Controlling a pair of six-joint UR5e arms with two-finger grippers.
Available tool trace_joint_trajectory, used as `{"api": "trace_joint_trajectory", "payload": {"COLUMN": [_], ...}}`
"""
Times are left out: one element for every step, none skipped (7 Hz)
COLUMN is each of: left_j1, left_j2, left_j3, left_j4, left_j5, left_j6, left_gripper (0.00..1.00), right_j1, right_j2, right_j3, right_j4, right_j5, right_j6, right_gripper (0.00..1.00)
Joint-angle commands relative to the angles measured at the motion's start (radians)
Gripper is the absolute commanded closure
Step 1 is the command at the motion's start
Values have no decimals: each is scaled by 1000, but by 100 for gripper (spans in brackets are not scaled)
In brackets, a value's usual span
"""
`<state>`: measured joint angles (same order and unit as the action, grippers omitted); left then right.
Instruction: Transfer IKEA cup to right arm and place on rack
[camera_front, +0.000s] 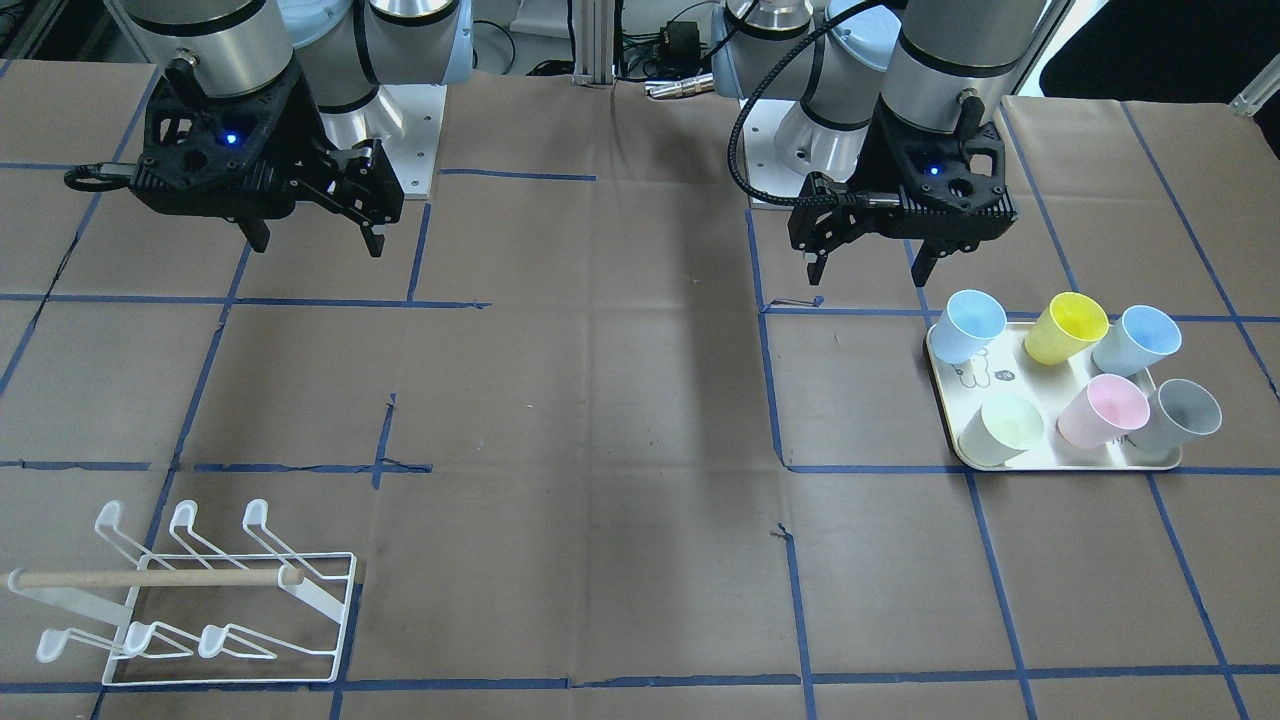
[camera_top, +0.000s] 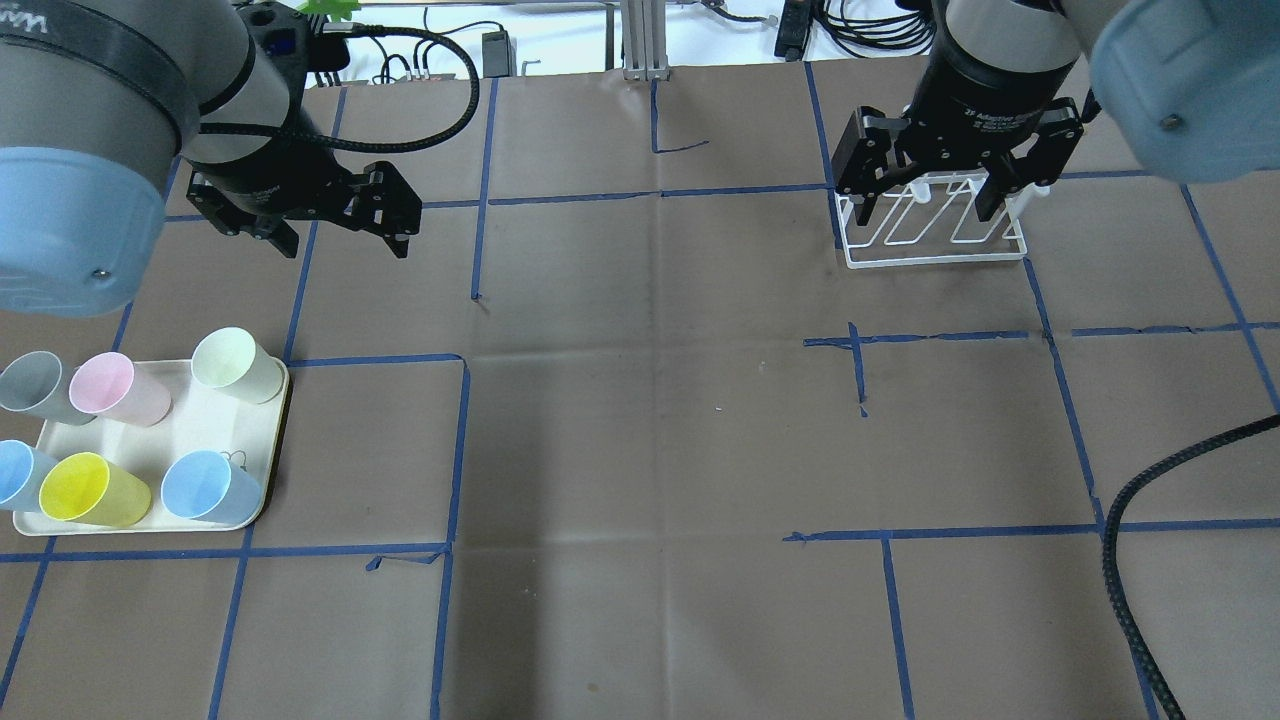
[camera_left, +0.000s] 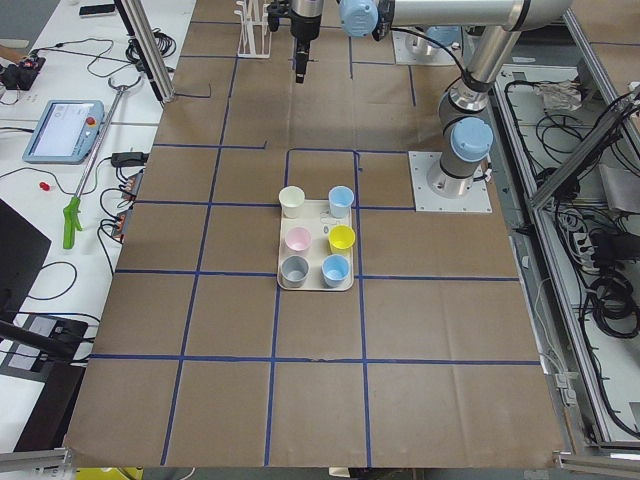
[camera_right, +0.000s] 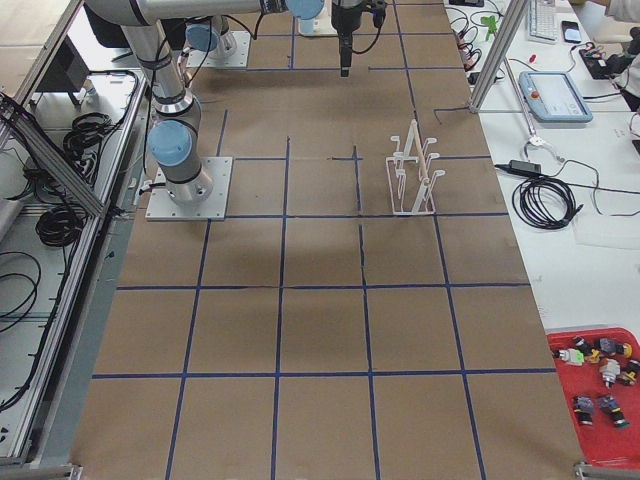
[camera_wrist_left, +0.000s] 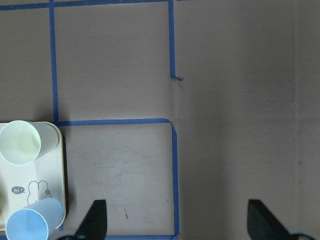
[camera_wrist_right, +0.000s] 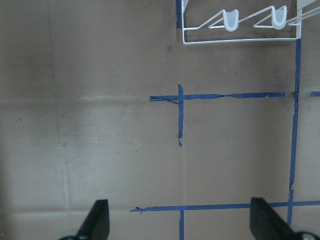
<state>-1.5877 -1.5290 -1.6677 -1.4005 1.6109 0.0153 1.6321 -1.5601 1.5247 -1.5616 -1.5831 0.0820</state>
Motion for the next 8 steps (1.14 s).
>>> {"api": "trace_joint_trajectory", "payload": {"left_j1": [-2, -2, -2, -2, 1, 5, 20, 76], "left_j2": [1, -3, 0, 1, 1, 3, 1, 1], "left_j3": [2, 3, -4, -9, -9, -15, -17, -20], "left_j4": [-2, 0, 0, 0, 0, 0, 0, 0], "left_j5": [0, 0, 0, -2, 0, 0, 0, -8], "left_j6": [-2, -2, -2, -2, -2, -2, -2, 2], "left_gripper": [0, 0, 0, 0, 0, 0, 0, 0], "right_j1": [0, 0, 0, 0, 0, 0, 0, 0], "right_j2": [0, 0, 0, 0, 0, 0, 0, 0], "right_j3": [0, 0, 0, 2, 2, 2, 2, 2], "right_j4": [0, 0, 0, 0, 0, 0, 0, 0], "right_j5": [0, 0, 0, 0, 0, 0, 0, 0], "right_j6": [1, 1, 1, 1, 1, 1, 1, 1], "right_gripper": [0, 0, 0, 0, 0, 0, 0, 0]}}
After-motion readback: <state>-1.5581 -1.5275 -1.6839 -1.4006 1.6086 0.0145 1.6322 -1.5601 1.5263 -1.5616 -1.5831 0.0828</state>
